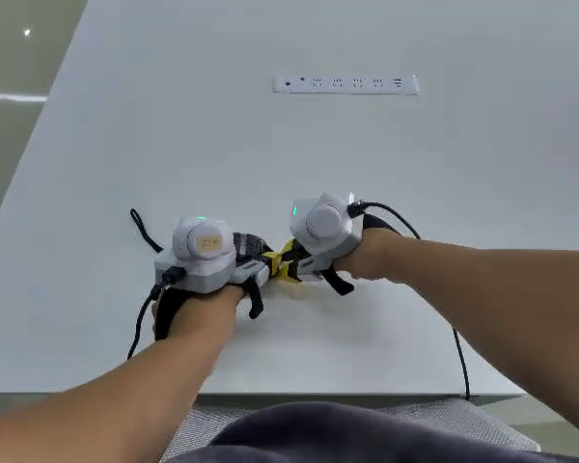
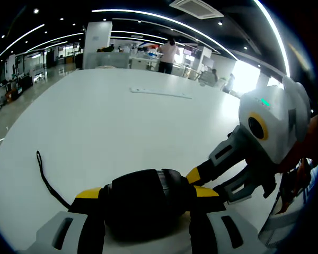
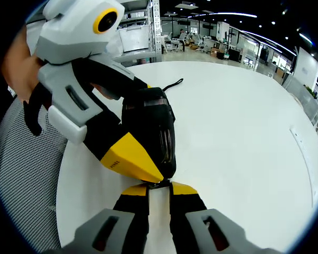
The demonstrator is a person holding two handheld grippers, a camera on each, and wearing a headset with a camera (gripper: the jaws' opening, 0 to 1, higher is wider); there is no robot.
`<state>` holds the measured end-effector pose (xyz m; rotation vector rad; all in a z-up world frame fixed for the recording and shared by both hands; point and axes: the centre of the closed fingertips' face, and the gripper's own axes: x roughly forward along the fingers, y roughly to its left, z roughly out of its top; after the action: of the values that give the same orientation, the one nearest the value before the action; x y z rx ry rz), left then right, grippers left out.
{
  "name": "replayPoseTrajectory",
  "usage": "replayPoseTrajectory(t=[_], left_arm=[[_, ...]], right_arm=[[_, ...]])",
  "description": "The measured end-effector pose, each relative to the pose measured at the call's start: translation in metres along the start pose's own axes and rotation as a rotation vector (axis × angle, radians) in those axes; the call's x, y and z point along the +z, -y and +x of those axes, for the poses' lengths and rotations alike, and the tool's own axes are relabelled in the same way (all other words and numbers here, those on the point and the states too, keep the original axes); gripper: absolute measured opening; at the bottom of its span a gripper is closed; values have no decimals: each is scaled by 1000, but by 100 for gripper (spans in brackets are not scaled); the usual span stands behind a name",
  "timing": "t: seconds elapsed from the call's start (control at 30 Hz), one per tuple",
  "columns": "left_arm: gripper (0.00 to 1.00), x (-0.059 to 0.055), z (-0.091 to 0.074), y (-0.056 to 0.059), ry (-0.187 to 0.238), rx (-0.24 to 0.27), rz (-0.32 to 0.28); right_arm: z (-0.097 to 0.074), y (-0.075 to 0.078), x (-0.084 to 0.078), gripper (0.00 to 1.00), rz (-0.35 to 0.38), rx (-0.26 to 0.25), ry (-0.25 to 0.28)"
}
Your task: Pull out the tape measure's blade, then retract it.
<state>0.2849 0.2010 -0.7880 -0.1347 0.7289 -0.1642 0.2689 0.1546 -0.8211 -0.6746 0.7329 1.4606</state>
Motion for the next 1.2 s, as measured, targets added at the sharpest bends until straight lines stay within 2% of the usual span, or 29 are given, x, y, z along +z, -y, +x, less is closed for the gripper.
replayPoseTrajectory(t=[0.5,0.53,0.57,0.6,0.63,0.7,0.73,0.8,0.83,0.9,1.0,1.2], left_arm=[[63,0,0,1,1,-10,-26],[63,-1,0,2,-4,-22,-13],[64,-7,0,3,-38,-50,36],[65,-14,1,3,-74,-52,75],[64,-15,0,2,-78,-49,90],[65,-12,-4,3,-63,-79,83],[68,-6,-4,9,-28,-122,93],[77,0,-9,17,7,-182,125],[78,0,-11,16,-3,-182,161],[84,2,-16,21,8,-231,185],[90,3,-27,26,27,-312,185],[97,3,-47,0,41,-290,153]], right_arm=[[-1,-1,1,15,48,-32,28],[-1,0,2,15,59,-40,33],[-1,-1,2,15,69,-47,37],[-1,-1,2,15,63,-51,36],[0,-4,1,16,55,-53,33],[2,-8,3,22,57,-57,37],[2,-11,4,25,64,-53,39],[3,-16,3,33,68,-58,37],[2,-18,3,35,61,-58,35],[-2,-21,2,40,82,-73,41],[-12,-21,-3,44,117,-102,61],[-42,-14,-20,57,238,-189,103]])
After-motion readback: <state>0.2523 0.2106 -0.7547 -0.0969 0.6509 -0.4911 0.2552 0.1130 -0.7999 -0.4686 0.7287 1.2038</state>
